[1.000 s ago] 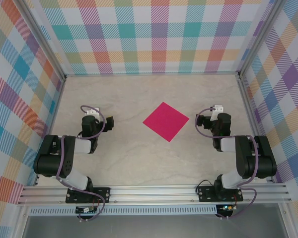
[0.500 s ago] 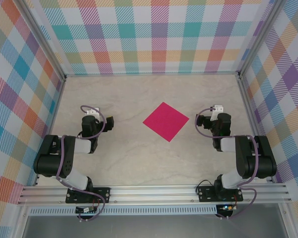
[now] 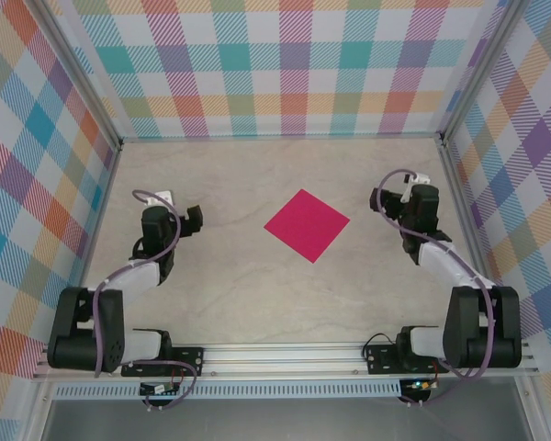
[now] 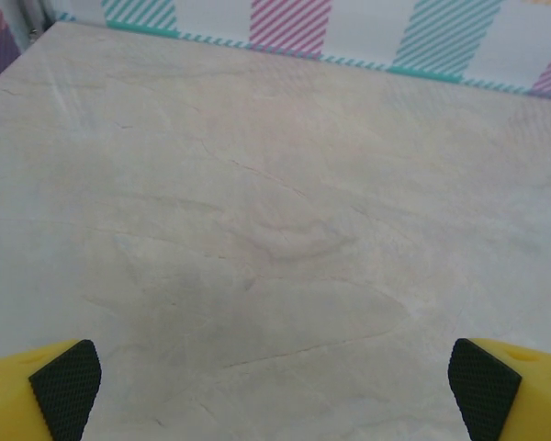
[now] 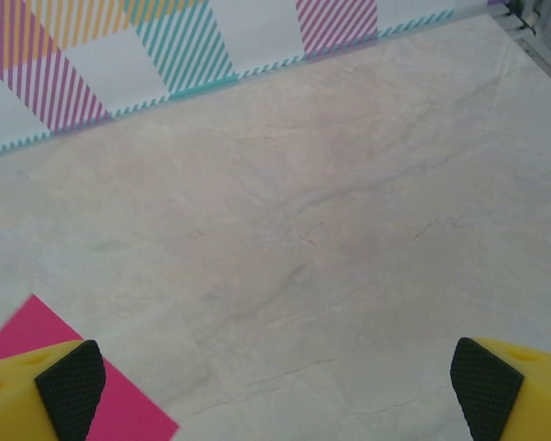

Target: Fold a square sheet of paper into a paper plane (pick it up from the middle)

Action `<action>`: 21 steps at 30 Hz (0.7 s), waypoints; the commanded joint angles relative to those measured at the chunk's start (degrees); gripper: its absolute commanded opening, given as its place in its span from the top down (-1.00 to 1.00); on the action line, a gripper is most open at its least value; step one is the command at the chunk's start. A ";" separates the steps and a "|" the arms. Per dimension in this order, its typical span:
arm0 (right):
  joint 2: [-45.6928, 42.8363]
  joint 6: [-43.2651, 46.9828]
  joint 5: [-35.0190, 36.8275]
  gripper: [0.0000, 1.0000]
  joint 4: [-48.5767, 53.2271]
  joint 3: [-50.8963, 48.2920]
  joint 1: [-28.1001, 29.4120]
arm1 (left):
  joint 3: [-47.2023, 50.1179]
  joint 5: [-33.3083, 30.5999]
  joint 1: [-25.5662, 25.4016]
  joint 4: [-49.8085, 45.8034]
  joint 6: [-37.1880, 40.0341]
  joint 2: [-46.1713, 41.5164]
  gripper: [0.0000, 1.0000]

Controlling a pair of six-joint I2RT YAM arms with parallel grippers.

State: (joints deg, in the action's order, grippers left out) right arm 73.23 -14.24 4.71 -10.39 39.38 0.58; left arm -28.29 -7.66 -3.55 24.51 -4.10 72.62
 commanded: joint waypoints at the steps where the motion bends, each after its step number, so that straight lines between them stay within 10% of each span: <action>1: -0.45 -15.43 2.34 -0.99 23.03 6.42 -0.06 | -4.55 -0.33 0.39 -16.94 -7.38 -5.83 -1.00; 12: 6.42 -17.04 -12.29 -0.99 29.09 16.57 11.48 | -18.27 16.15 0.27 -39.94 -16.75 -6.03 -1.00; 21: 28.28 -20.88 -12.40 -1.00 32.77 32.41 21.43 | -15.93 14.39 0.14 -38.99 -17.77 -10.42 -1.00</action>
State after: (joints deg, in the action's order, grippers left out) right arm 96.84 -32.53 -6.33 19.09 68.27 21.65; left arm -45.10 6.85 -3.57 -13.74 -20.67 64.99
